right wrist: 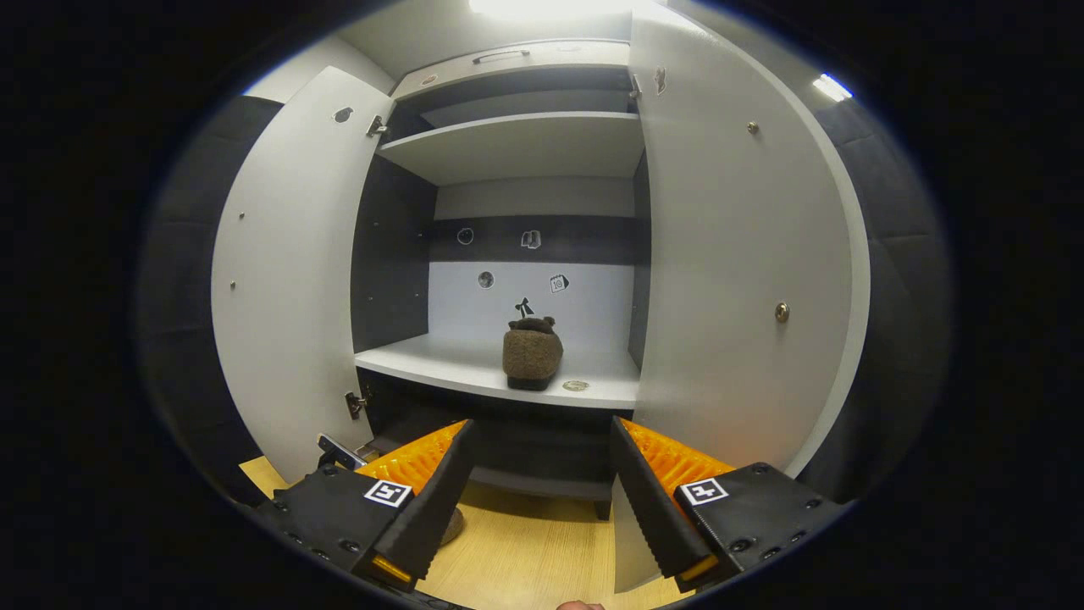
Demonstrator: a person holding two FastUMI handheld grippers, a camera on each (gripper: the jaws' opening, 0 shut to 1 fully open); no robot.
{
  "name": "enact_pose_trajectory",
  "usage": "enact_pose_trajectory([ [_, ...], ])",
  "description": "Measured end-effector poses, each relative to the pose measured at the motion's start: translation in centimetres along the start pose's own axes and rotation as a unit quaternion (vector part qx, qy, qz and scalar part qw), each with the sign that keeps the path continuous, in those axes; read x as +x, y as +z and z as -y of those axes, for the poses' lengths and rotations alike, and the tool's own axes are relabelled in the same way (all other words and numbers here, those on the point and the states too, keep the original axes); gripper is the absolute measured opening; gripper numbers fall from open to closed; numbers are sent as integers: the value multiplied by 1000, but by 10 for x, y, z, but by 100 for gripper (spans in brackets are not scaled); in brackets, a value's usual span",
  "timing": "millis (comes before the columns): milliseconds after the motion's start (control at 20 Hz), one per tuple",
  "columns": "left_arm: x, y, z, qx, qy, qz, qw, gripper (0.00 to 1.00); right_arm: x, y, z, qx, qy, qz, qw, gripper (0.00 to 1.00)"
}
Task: Grab one shoe with the right hand and put it into the shoe cabinet, grab the other shoe with the left hand and put it into the shoe cabinet; then close the right door with the right hand and the left door with the left hand.
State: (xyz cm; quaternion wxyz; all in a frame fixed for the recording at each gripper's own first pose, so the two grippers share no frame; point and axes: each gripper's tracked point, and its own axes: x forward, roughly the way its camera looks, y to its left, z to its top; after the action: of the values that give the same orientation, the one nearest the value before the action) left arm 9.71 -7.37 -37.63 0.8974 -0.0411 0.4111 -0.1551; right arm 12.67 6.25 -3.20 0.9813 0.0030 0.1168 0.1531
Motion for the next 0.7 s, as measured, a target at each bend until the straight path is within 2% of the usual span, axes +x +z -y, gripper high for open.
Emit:
enact_pose_trajectory([
  [150,-9,10,-4,-29,12,25,999,0,-4,3,-2,-10,2,3,1000,99],
  [400,-34,43,-10,-14,20,73,997,0,-14,8,-6,-23,4,10,1000,99],
  [700,-82,110,-2,-11,23,152,988,0,-26,18,-16,-31,10,27,999,99],
])
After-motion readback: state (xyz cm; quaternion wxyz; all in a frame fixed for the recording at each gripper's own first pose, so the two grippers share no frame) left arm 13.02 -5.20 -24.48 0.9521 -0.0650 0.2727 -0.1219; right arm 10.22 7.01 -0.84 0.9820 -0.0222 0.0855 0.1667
